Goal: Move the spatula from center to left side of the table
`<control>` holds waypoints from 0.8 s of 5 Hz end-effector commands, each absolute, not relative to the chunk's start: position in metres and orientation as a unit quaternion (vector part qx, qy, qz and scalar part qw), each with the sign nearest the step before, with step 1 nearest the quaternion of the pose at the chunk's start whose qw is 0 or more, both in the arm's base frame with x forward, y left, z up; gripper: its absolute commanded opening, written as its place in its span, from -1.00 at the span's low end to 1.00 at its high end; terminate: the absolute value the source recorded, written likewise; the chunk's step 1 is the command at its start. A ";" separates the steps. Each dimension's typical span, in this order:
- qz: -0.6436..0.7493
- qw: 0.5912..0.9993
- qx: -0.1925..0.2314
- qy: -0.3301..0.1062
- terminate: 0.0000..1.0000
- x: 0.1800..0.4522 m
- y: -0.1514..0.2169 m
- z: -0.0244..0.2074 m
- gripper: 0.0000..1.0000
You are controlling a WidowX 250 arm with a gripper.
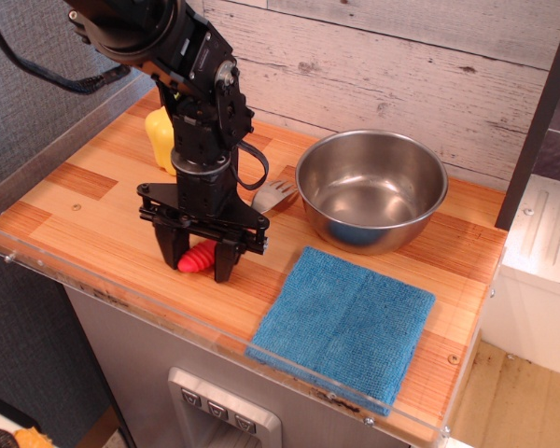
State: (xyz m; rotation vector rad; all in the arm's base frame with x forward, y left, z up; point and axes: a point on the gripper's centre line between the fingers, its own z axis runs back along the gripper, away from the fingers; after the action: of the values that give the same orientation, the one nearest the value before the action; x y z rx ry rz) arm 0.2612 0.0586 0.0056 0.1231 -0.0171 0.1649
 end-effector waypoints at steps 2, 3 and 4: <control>0.085 0.994 0.046 -0.051 -1.00 0.265 0.052 0.021 -1.00; 0.074 0.994 0.026 -0.080 -1.00 0.272 0.047 0.048 -1.00; 0.077 0.991 0.023 -0.110 -1.00 0.268 0.050 0.086 -1.00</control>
State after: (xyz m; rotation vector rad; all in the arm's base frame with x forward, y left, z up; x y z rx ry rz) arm 0.2621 0.0451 0.0717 0.0320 -0.1623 0.1503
